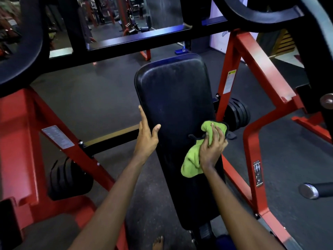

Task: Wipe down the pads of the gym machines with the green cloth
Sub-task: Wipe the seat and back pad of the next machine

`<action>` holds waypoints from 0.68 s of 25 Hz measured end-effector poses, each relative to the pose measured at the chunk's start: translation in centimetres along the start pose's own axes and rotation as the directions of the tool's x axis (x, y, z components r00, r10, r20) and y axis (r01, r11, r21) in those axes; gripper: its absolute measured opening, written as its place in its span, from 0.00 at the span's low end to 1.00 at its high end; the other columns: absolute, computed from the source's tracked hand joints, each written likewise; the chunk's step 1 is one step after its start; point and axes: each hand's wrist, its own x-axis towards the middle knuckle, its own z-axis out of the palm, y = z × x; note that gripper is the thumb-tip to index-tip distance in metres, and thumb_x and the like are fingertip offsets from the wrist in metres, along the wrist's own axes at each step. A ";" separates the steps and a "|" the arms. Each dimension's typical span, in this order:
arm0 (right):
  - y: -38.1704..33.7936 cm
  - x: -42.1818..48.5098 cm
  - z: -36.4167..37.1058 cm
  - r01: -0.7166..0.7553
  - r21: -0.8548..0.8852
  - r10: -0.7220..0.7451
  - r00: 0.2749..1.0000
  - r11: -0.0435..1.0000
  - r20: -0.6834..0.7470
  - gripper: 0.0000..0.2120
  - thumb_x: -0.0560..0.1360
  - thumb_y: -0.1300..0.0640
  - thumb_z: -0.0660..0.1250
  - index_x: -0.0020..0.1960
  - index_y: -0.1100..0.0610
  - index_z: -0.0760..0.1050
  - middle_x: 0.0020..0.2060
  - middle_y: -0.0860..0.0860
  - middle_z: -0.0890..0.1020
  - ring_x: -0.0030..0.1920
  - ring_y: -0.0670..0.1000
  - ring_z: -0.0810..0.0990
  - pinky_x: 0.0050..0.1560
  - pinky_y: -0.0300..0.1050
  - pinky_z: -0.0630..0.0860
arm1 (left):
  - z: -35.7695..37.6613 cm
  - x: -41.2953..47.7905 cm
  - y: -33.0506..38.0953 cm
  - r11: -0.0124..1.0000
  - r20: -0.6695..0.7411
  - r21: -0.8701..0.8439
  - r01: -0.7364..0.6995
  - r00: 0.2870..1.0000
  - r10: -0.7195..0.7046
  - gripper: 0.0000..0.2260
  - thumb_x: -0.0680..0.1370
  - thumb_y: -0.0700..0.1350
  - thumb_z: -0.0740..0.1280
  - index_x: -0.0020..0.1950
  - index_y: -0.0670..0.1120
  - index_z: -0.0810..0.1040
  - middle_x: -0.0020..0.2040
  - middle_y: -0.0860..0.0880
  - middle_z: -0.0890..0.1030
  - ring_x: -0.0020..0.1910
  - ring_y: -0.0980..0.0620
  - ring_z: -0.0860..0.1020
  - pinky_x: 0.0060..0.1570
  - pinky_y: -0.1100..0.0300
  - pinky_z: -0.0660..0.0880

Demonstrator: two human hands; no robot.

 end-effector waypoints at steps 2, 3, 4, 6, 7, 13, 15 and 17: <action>-2.8 3.1 0.9 0.093 0.006 -0.094 0.995 0.996 0.033 0.19 0.81 0.59 0.65 0.71 0.51 0.76 0.68 0.51 0.76 0.66 0.58 0.72 0.71 0.54 0.66 | -0.1 -0.1 0.0 1.000 -0.005 0.003 -0.006 1.000 0.006 0.38 0.84 0.52 0.61 0.80 0.60 0.33 0.79 0.45 0.60 0.75 0.47 0.64 0.66 0.59 0.64; -4.7 5.1 1.3 0.160 0.001 -0.160 0.986 0.987 0.057 0.19 0.81 0.58 0.66 0.71 0.50 0.76 0.68 0.50 0.77 0.66 0.58 0.73 0.72 0.52 0.65 | -0.1 0.0 0.1 1.000 0.001 0.000 -0.003 1.000 0.003 0.38 0.84 0.52 0.61 0.79 0.60 0.33 0.79 0.45 0.60 0.75 0.47 0.65 0.65 0.58 0.64; -6.6 6.9 1.7 0.220 -0.009 -0.219 0.972 0.975 0.086 0.19 0.81 0.57 0.65 0.71 0.50 0.76 0.67 0.50 0.77 0.67 0.58 0.73 0.73 0.52 0.63 | 0.0 0.0 0.0 1.000 0.009 0.001 -0.001 1.000 0.001 0.38 0.84 0.53 0.61 0.79 0.61 0.33 0.79 0.45 0.59 0.75 0.46 0.65 0.66 0.58 0.65; -9.8 8.1 2.5 0.280 -0.033 -0.272 0.950 0.959 0.153 0.20 0.82 0.52 0.65 0.73 0.48 0.74 0.70 0.48 0.75 0.70 0.58 0.71 0.75 0.54 0.60 | -0.1 0.1 -0.4 1.000 0.022 0.004 -0.009 1.000 0.009 0.38 0.84 0.54 0.61 0.79 0.61 0.33 0.80 0.46 0.58 0.76 0.47 0.63 0.68 0.56 0.65; -10.5 7.4 2.6 0.293 -0.043 -0.279 0.940 0.955 0.196 0.21 0.82 0.49 0.65 0.75 0.47 0.72 0.73 0.47 0.73 0.72 0.57 0.69 0.76 0.55 0.58 | -0.3 0.0 -0.7 1.000 0.025 0.005 -0.020 0.999 0.020 0.38 0.84 0.55 0.61 0.79 0.61 0.33 0.81 0.47 0.56 0.77 0.49 0.61 0.70 0.54 0.64; -3.3 -2.5 -1.7 0.463 -0.021 -0.389 0.768 0.886 0.508 0.39 0.77 0.41 0.71 0.82 0.51 0.60 0.82 0.47 0.57 0.82 0.50 0.56 0.78 0.66 0.49 | -0.6 0.0 -1.1 0.999 0.030 -0.023 -0.046 0.998 0.047 0.38 0.83 0.57 0.62 0.78 0.65 0.33 0.81 0.53 0.54 0.79 0.52 0.59 0.75 0.52 0.61; -0.6 -5.7 -2.7 0.464 -0.057 -0.364 0.759 0.884 0.540 0.38 0.78 0.41 0.71 0.82 0.50 0.60 0.82 0.48 0.58 0.81 0.51 0.58 0.76 0.68 0.54 | -0.7 0.0 -1.1 0.998 0.033 -0.048 -0.041 0.999 0.043 0.39 0.83 0.57 0.62 0.79 0.63 0.34 0.80 0.57 0.55 0.79 0.53 0.60 0.76 0.51 0.62; 1.1 -6.7 -3.0 0.480 -0.083 -0.366 0.760 0.873 0.537 0.33 0.78 0.44 0.69 0.80 0.48 0.63 0.80 0.48 0.63 0.78 0.54 0.63 0.72 0.70 0.60 | -0.8 0.1 -1.3 0.997 0.054 -0.070 -0.028 0.998 0.032 0.39 0.82 0.57 0.63 0.78 0.65 0.34 0.81 0.57 0.53 0.79 0.54 0.60 0.77 0.47 0.62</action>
